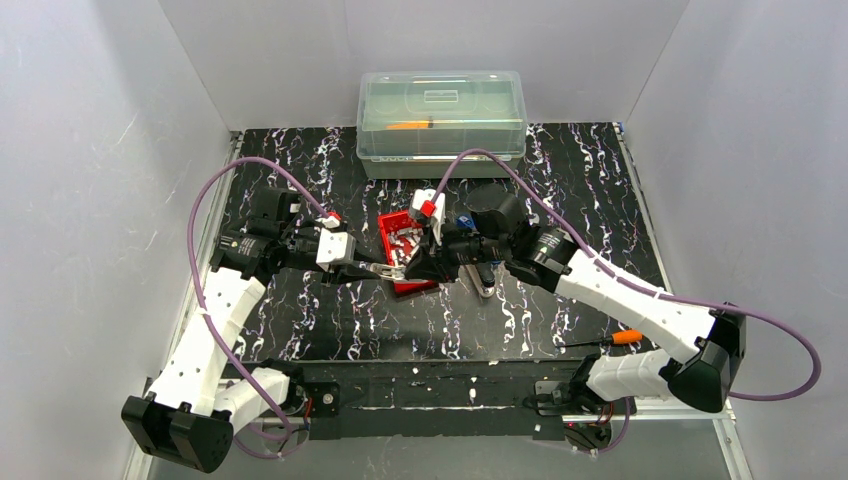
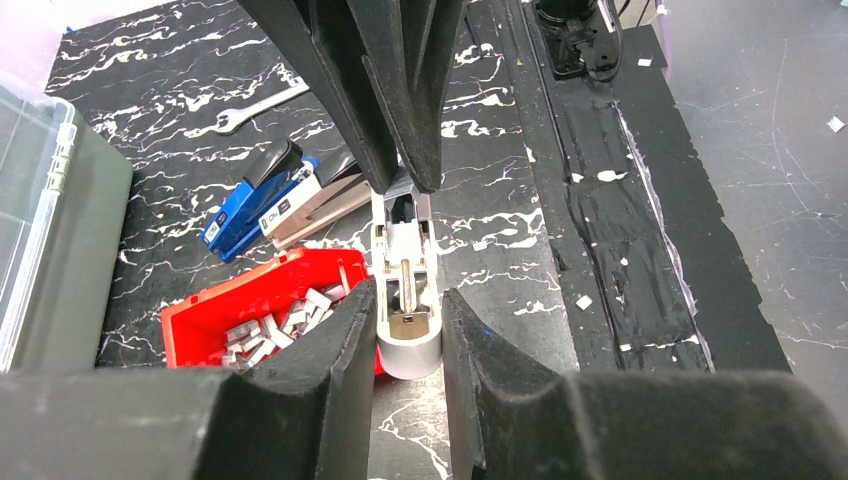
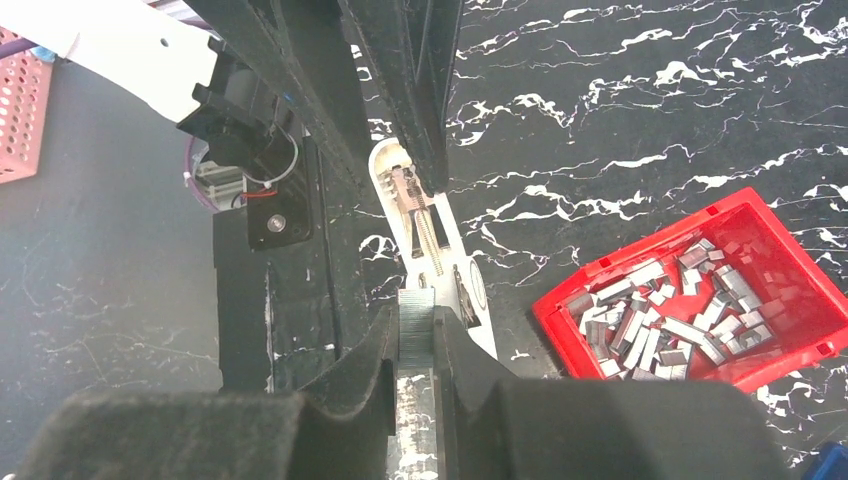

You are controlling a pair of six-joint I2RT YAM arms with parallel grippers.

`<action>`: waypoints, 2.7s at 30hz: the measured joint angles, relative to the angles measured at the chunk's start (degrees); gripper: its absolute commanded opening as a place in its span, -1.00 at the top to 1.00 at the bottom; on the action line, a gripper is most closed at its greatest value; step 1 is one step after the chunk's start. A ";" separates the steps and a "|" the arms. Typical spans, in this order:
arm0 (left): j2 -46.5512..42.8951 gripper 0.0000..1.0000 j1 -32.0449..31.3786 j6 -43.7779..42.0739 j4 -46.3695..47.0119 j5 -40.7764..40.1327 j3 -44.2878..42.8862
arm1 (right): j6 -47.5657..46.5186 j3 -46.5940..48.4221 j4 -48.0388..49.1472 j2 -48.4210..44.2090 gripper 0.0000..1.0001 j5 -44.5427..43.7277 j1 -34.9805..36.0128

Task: Load the staples into the stapler
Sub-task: Install the staple into the stapler.

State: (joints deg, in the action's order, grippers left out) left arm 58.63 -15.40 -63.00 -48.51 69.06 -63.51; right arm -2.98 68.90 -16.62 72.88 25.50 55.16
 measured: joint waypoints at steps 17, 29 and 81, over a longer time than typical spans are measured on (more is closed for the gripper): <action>0.00 1.00 0.00 -0.28 -0.98 0.44 -0.24 | -0.31 -0.11 0.02 -0.31 0.67 -0.98 0.00; 0.00 1.00 -0.11 -0.66 -1.03 0.42 -0.26 | -0.50 -1.44 -0.33 -0.31 0.67 -1.07 0.00; 0.00 1.00 -0.37 -0.87 -1.44 0.39 -0.31 | -0.87 -4.48 2.12 -0.96 0.69 -2.89 0.00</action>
State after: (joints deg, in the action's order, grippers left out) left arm 58.63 -15.77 -63.88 -49.95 69.45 -63.81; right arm -3.86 64.42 -14.50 71.92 22.61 55.16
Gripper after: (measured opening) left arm 0.233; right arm 0.206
